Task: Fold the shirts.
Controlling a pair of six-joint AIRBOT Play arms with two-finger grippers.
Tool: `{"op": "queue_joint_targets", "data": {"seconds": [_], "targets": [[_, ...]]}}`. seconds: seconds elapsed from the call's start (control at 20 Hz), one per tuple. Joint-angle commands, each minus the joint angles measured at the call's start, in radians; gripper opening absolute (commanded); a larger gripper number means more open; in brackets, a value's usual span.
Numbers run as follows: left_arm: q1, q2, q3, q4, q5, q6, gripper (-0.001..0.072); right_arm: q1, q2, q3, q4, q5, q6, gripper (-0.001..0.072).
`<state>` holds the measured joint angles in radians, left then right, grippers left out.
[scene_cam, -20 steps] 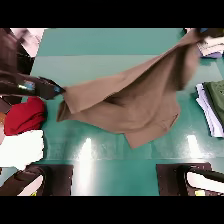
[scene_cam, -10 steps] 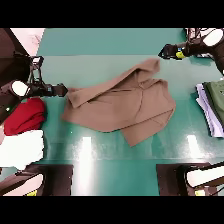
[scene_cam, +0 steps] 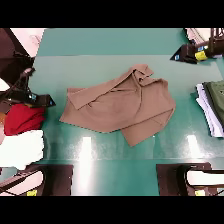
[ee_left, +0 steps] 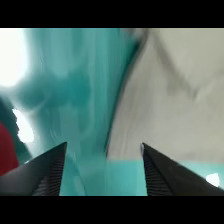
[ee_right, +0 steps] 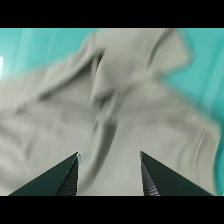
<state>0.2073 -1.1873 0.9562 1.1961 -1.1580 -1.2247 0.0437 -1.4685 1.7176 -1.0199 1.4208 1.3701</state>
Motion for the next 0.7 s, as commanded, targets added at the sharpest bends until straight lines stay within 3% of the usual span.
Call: {"op": "queue_joint_targets", "data": {"seconds": [0.0,0.35,0.6,0.65], "targets": [[0.026,-0.004,-0.101,-0.009,-0.037,0.056,0.0551,-0.006,0.091,-0.129,0.008,0.124,-0.003,0.0429],[0.025,-0.112,-0.153,-0.163,0.045,0.161,0.055,-0.006,0.251,-0.431,0.009,0.067,-0.01,0.0429],[0.025,-0.155,-0.153,-0.206,0.048,0.182,0.0549,-0.006,0.346,-0.535,0.008,0.03,-0.009,0.043],[0.025,-0.155,-0.153,-0.23,0.046,0.187,0.0481,-0.006,0.361,-0.553,0.009,0.022,-0.008,0.0429]]}}
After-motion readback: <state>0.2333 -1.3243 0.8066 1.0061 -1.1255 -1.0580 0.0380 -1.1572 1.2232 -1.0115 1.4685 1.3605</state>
